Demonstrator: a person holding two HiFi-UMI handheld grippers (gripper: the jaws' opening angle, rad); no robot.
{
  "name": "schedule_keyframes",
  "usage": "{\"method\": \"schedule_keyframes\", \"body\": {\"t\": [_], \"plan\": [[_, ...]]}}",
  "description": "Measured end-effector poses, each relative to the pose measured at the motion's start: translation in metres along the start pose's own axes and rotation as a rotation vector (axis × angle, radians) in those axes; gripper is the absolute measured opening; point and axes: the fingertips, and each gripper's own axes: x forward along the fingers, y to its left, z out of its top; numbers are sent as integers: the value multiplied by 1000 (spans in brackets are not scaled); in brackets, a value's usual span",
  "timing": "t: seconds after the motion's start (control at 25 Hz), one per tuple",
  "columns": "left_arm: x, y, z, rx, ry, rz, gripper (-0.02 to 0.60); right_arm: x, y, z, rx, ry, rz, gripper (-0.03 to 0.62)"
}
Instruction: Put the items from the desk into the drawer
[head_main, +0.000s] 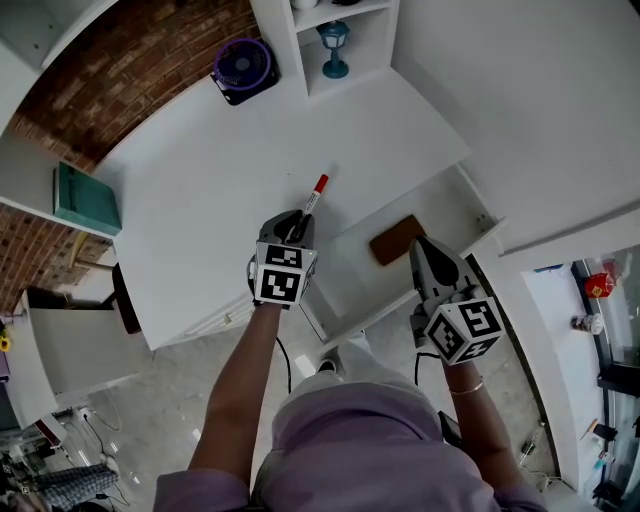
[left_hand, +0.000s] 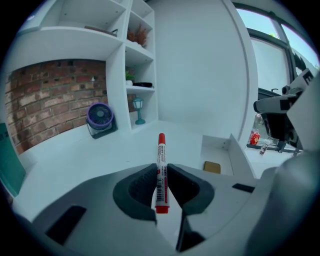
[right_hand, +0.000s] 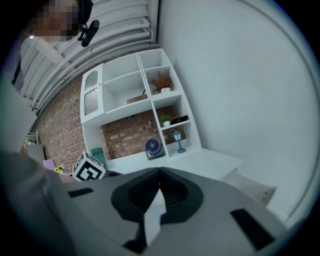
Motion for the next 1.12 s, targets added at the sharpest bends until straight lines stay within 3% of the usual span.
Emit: {"method": "schedule_keyframes", "body": {"t": [0.52,1.12], "plan": [[-14,-54,19,48,-42,-71,66,-15,-7,7,-11,-24,-1,2],[-6,-101,5,72,-2,-184,66,-41,-17,6,9,-53,-88,2]]}}
